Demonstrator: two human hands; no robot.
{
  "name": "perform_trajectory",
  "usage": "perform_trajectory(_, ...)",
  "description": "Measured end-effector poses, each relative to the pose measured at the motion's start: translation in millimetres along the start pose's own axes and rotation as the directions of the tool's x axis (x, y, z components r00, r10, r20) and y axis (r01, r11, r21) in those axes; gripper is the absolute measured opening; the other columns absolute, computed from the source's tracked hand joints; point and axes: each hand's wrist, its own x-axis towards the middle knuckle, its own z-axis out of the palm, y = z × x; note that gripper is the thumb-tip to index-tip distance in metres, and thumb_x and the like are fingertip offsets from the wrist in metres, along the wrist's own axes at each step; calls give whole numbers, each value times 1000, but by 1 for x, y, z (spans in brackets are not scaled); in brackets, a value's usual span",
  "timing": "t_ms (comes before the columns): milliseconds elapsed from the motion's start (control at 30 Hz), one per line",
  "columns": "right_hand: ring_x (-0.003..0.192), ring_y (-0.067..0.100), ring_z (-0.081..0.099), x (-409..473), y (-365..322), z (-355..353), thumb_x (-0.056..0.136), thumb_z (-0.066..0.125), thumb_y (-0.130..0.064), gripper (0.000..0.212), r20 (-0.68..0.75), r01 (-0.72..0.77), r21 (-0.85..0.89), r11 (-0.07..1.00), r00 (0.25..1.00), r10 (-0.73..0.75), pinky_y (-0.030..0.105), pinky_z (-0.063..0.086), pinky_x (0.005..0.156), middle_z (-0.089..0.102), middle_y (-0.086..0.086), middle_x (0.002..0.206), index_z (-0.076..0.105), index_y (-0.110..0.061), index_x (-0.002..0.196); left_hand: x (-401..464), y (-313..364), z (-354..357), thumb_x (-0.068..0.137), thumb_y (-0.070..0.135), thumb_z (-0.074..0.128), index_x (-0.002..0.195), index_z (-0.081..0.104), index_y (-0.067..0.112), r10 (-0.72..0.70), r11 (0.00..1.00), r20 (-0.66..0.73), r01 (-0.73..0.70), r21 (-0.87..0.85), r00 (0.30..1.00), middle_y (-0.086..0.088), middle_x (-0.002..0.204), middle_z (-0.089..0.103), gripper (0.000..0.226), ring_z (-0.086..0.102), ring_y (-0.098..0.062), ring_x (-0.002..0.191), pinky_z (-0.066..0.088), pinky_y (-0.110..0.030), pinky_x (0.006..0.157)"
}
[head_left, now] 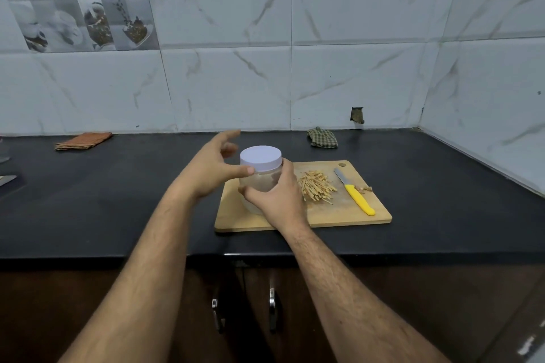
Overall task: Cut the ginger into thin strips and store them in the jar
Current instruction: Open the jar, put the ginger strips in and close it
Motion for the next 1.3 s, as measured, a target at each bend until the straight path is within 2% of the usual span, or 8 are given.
perform_trajectory(167,108,11,53,0,-1,0,52,73,-66,88,16,-9,-3,1000,1000,9,43,52,89,56,-14,117,38,-34,127,23,3,10,58,38,86,150,31,34,18,999,284,-26,24,959,12,143,48,107,48,-9,129,39,-32,110)
perform_trajectory(400,107,8,55,0,1,1,52,76,-66,91,-16,6,12,1000,1000,-6,39,52,90,57,-16,118,39,-35,129,40,12,15,76,50,76,121,62,24,46,989,-31,-50,-137,998,6,107,67,54,64,-6,96,47,-22,75)
perform_trajectory(500,107,8,55,0,2,1,53,75,-64,88,-14,7,11,1000,1000,-7,39,52,91,57,-17,117,39,-36,128,55,0,11,87,61,59,108,63,10,-146,964,-232,85,-253,962,2,88,59,55,55,-14,75,45,-26,67)
perform_trajectory(600,106,7,55,0,3,1,54,76,-63,88,-11,19,5,1000,1000,-19,38,53,90,56,-18,117,38,-36,129,61,-20,11,94,65,43,102,58,7,-447,789,-123,326,-521,886,-9,71,62,60,56,-21,58,50,-32,61)
perform_trajectory(800,109,5,54,1,5,2,55,77,-61,89,-14,22,20,1000,1000,-21,38,52,92,55,-18,120,38,-36,130,75,-61,20,101,56,32,140,38,4,-579,563,32,428,-707,815,-24,110,66,66,72,-31,72,57,-37,48)
perform_trajectory(900,111,5,52,2,6,3,55,77,-61,91,-11,21,18,1000,1000,-21,37,51,93,54,-18,122,37,-36,132,80,-65,22,106,40,32,133,47,-2,-592,576,21,441,-688,806,-21,96,68,52,69,-28,70,55,-31,44)
perform_trajectory(1033,111,4,52,3,7,4,55,78,-60,89,-11,17,30,999,1000,-17,37,50,94,54,-19,121,37,-38,130,91,-72,20,103,8,37,133,49,-5,-601,638,-63,431,-638,797,-23,119,61,35,68,-23,59,52,-24,41)
perform_trajectory(1300,112,4,52,3,8,5,53,75,-63,91,-5,6,20,1000,1000,-6,37,50,95,54,-18,122,35,-39,132,91,-83,20,98,11,57,101,60,-9,-601,745,-87,518,-421,794,-16,85,64,21,66,-21,56,53,-21,42)
